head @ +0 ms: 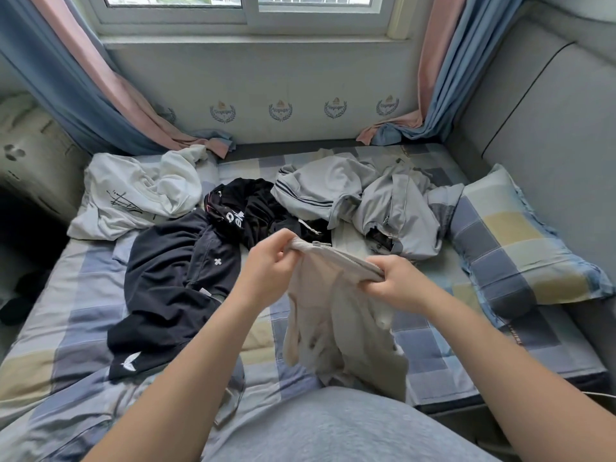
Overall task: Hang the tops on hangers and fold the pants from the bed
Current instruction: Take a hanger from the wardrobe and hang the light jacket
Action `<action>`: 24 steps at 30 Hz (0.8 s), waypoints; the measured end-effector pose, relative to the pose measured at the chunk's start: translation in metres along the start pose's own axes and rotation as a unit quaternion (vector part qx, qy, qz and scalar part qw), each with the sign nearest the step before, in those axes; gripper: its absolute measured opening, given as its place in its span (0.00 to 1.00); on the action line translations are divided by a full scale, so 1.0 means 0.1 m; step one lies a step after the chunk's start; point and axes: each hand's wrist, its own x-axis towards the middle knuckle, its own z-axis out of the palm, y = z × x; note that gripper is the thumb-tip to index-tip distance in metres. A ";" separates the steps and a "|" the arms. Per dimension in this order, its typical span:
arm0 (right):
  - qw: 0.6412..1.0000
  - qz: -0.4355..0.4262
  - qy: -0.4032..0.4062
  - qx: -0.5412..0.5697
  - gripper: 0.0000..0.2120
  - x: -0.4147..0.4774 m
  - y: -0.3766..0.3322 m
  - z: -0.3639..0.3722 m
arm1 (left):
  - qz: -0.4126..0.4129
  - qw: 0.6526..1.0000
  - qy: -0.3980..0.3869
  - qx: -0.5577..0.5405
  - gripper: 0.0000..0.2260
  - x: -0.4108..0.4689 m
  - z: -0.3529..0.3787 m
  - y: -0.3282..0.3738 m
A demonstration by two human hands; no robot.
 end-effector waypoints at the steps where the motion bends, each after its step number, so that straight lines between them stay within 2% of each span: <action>1: 1.000 0.007 -0.004 0.005 0.11 -0.02 0.06 0.02 | -0.001 1.000 0.014 -0.004 0.05 0.00 -0.04 -0.01; 5: 0.998 0.037 0.042 0.015 0.01 -0.06 0.22 0.07 | 0.004 1.000 0.020 -0.018 0.08 -0.02 -0.14 -0.03; 9: 0.996 0.007 0.092 0.014 0.10 -0.09 0.10 0.03 | 0.014 0.999 -0.024 -0.023 0.08 -0.10 -0.12 0.03; 15: 0.992 -0.042 0.028 0.117 0.09 -0.11 -0.35 0.12 | 0.022 0.995 -0.098 0.008 0.07 -0.22 -0.01 0.15; 19: 0.991 -0.041 0.021 0.122 0.09 -0.12 -0.43 0.22 | 0.023 0.992 -0.125 0.016 0.08 -0.26 -0.03 0.16; 22: 0.989 -0.039 0.024 0.140 0.03 -0.14 -0.42 0.24 | 0.018 0.990 -0.136 0.017 0.11 -0.27 -0.04 0.14; 24: 0.985 -0.036 0.027 0.164 0.03 -0.16 -0.40 0.24 | 0.016 0.990 -0.142 0.016 0.12 -0.29 -0.03 0.12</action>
